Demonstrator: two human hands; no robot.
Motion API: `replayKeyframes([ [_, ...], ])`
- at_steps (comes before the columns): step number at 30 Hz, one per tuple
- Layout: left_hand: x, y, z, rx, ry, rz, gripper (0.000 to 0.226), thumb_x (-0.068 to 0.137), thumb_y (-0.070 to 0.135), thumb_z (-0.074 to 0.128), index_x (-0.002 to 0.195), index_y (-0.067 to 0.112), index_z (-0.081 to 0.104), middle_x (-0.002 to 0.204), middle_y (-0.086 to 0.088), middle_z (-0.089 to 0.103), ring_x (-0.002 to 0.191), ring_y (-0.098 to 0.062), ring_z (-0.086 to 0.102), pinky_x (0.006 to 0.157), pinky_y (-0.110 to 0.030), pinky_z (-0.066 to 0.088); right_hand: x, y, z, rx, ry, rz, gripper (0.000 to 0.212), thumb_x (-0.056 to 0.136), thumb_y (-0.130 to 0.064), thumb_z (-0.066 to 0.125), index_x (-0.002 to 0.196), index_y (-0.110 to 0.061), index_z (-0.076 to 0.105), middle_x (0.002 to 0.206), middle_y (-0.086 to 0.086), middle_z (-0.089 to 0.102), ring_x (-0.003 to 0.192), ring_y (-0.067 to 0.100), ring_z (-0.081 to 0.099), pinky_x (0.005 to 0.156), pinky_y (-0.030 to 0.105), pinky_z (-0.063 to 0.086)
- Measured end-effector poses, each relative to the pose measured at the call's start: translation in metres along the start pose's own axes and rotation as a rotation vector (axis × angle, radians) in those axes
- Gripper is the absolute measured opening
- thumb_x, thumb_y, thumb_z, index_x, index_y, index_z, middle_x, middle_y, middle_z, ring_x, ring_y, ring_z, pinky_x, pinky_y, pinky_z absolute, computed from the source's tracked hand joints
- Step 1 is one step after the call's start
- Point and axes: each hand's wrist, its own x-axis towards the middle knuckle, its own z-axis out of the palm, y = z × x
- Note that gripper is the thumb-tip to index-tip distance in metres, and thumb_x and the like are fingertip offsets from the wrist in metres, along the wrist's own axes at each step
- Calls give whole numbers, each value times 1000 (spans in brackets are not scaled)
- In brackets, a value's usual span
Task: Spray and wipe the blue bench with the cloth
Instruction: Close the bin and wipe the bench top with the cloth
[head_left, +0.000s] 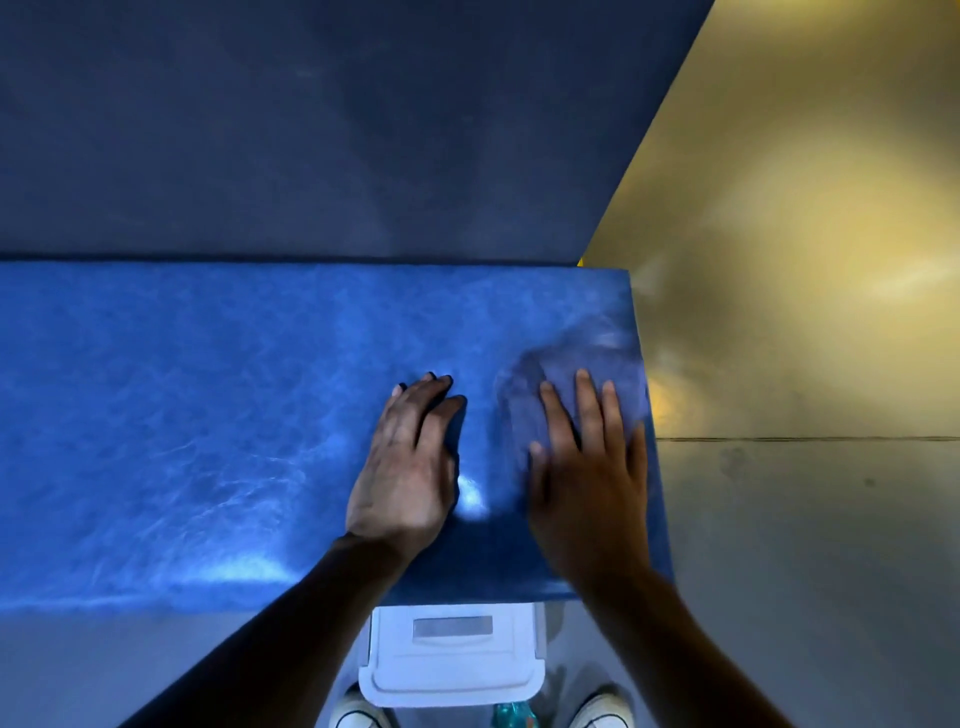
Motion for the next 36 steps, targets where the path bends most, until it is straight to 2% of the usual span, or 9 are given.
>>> replayKeyframes([
  [3, 0, 0, 2, 17, 18, 7, 46, 90, 9, 49, 134, 6, 60, 150, -12, 49, 145, -30, 43, 127, -48, 23, -51, 5, 4, 34, 7, 41, 60, 100, -48, 32, 157, -29, 34, 169, 6, 20, 158, 27, 12, 120, 59, 25],
  [7, -2, 3, 3, 45, 39, -10, 41, 93, 1, 59, 133, 5, 61, 148, -13, 52, 143, -31, 45, 124, -50, 29, -104, 11, 6, 80, 88, 85, 66, 98, -61, 32, 151, -24, 48, 166, 7, 29, 155, 31, 24, 114, 61, 35],
  [12, 6, 31, 2, -42, 107, -98, 39, 92, 4, 56, 130, 6, 61, 147, -15, 50, 137, -34, 49, 115, -51, 39, -110, 11, 13, 14, 81, 164, 67, 94, -51, 46, 154, -21, 42, 166, 11, 28, 154, 34, 26, 110, 60, 39],
  [14, 7, 52, 9, -10, 77, -61, 42, 93, 10, 49, 134, 7, 60, 152, -15, 47, 143, -34, 44, 120, -51, 32, -102, 11, 18, 10, 89, 159, 67, 93, -48, 47, 154, -20, 42, 166, 13, 27, 153, 36, 25, 110, 61, 39],
  [16, 5, 61, 16, 109, 45, -33, 49, 91, 16, 47, 139, 9, 57, 157, -14, 45, 150, -32, 37, 124, -54, 25, -91, 17, 20, 14, 103, 137, 68, 92, -46, 46, 154, -19, 42, 167, 14, 25, 154, 36, 23, 111, 62, 38],
  [19, 5, 56, 19, 143, 35, -41, 53, 88, 21, 46, 139, 11, 57, 159, -11, 43, 152, -28, 33, 125, -53, 22, -65, 29, 18, 14, 119, 75, 66, 95, -45, 41, 155, -19, 41, 167, 15, 24, 155, 35, 20, 114, 58, 36],
  [26, 6, 54, 22, 185, 40, -53, 57, 85, 21, 46, 139, 12, 58, 160, -10, 42, 152, -28, 34, 124, -54, 25, 37, 49, 5, 105, 141, -70, 71, 88, -43, 42, 154, -18, 42, 166, 15, 27, 154, 36, 21, 120, 55, 30],
  [31, 5, 55, 22, 192, 71, -52, 56, 85, 21, 45, 138, 13, 59, 158, -11, 45, 150, -29, 37, 123, -53, 27, 103, 53, -1, 199, 36, -63, 81, 85, -51, 31, 159, -19, 28, 170, 14, 12, 157, 33, 5, 128, 46, 9],
  [36, 2, 55, 23, 197, 70, -45, 56, 86, 21, 46, 141, 13, 56, 160, -10, 43, 152, -27, 35, 124, -52, 26, 159, 54, -9, 395, 62, 5, 84, 80, -52, 37, 152, -9, 43, 161, 25, 29, 150, 41, 24, 125, 49, 17],
])
